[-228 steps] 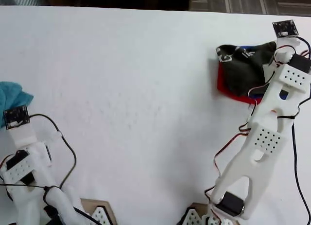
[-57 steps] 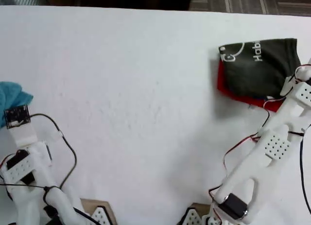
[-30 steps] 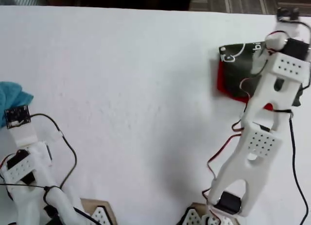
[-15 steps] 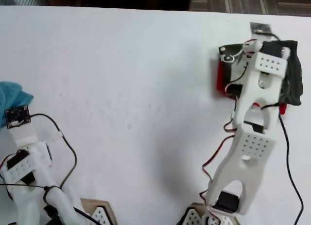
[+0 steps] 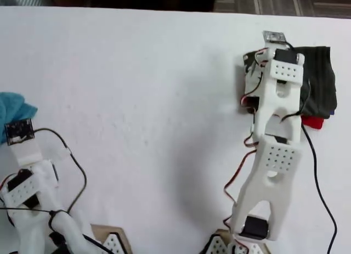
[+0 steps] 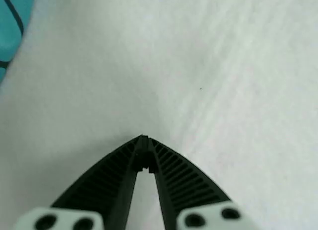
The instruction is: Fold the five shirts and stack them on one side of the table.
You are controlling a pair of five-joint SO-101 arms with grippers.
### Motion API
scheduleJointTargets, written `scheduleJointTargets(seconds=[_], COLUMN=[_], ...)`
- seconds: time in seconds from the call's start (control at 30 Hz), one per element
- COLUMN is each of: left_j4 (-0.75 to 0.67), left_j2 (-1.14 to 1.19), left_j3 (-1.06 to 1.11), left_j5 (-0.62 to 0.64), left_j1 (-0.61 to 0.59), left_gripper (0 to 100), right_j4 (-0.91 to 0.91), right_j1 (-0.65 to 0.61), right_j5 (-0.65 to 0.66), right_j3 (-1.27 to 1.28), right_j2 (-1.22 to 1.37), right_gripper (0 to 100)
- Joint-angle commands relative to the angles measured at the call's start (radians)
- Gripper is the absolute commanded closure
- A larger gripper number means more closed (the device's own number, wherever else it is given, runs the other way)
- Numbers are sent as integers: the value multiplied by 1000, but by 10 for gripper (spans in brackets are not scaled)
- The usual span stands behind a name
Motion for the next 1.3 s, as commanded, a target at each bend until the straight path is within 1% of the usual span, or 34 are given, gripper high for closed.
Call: scheduleJointTargets(seconds=[0.0,0.13,0.2,0.27,0.4,0.53,0.63,0.8,0.97,1.07,1.27], left_j4=[-14,-14,-14,-14,-14,-14,-14,-14,-14,-14,-14], left_j2=[-23,-23,-23,-23,-23,-23,-23,-23,-23,-23,-23], left_j3=[-2,-2,-2,-2,-2,-2,-2,-2,-2,-2,-2], left_j5=[5,5,5,5,5,5,5,5,3,3,3], left_j1=[12,12,12,12,11,9,9,11,11,11,11], left_gripper=[974,974,974,974,974,974,974,974,974,974,974], right_j4=[24,35,27,5,-18,13,47,62,67,99,131], right_j1=[-7,-7,-7,-5,27,62,76,90,140,157,156], right_j5=[-12,-14,-15,-14,-9,-9,-9,-9,-15,-9,-9], right_j3=[-6,0,5,5,14,11,11,8,-68,-104,-115], right_j2=[-203,-338,-360,-331,-191,-70,-28,-21,-53,-97,-154], right_gripper=[978,978,978,978,978,978,978,978,978,978,978])
